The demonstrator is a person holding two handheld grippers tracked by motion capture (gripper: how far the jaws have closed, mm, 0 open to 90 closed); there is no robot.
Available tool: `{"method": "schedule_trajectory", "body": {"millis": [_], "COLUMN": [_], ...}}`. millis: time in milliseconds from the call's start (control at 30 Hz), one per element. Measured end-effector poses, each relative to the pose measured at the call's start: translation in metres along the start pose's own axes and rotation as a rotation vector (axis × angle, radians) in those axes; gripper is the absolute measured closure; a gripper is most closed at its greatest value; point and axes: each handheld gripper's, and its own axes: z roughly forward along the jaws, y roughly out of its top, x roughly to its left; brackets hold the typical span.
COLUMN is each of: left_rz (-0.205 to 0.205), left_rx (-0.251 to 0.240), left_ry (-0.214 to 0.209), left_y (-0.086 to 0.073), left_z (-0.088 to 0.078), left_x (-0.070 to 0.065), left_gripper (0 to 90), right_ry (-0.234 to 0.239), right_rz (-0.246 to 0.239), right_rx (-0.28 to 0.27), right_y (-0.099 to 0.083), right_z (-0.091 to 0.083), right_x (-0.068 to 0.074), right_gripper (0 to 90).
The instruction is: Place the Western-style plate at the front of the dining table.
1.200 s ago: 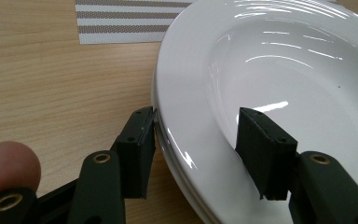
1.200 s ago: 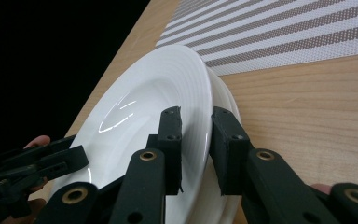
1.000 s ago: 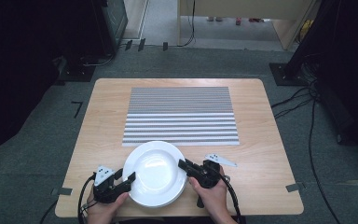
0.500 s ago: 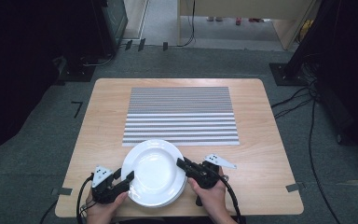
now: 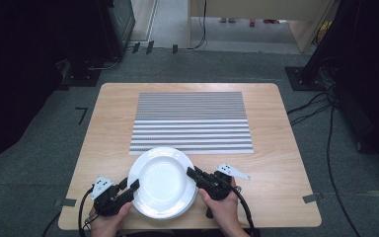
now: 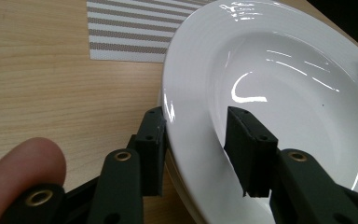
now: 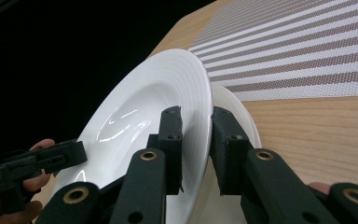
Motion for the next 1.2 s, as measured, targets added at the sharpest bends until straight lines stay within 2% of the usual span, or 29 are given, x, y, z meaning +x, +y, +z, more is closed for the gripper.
{"method": "schedule_trajectory", "body": {"millis": [200, 433, 633, 767, 933, 1200], "left_rz": [-0.012, -0.043, -0.067, -0.116, -0.116, -0.117], "left_rx": [-0.029, -0.052, -0.082, -0.066, -0.074, -0.094], "left_ry": [-0.009, -0.044, -0.068, -0.097, -0.102, -0.133], "left_y": [0.001, 0.002, 0.005, 0.008, 0.016, 0.028], "left_z": [-0.003, -0.005, -0.006, -0.003, 0.0, 0.004], "left_x": [0.0, -0.001, -0.001, 0.002, -0.001, -0.004], "left_gripper": [63.2, 64.9, 67.4, 68.8, 70.0, 70.9], "right_ry": [-0.011, -0.039, -0.036, -0.037, -0.041, -0.036], "right_rz": [0.0, -0.002, 0.008, 0.007, 0.005, 0.008], "right_rx": [-0.018, -0.054, -0.074, -0.087, -0.101, -0.115], "right_y": [-0.001, 0.0, 0.004, 0.007, 0.012, 0.026], "right_z": [0.0, -0.003, -0.006, -0.008, -0.011, -0.014], "right_x": [0.001, 0.006, 0.008, 0.009, 0.009, 0.007], "right_gripper": [76.9, 77.1, 77.8, 78.8, 78.8, 78.9]}}
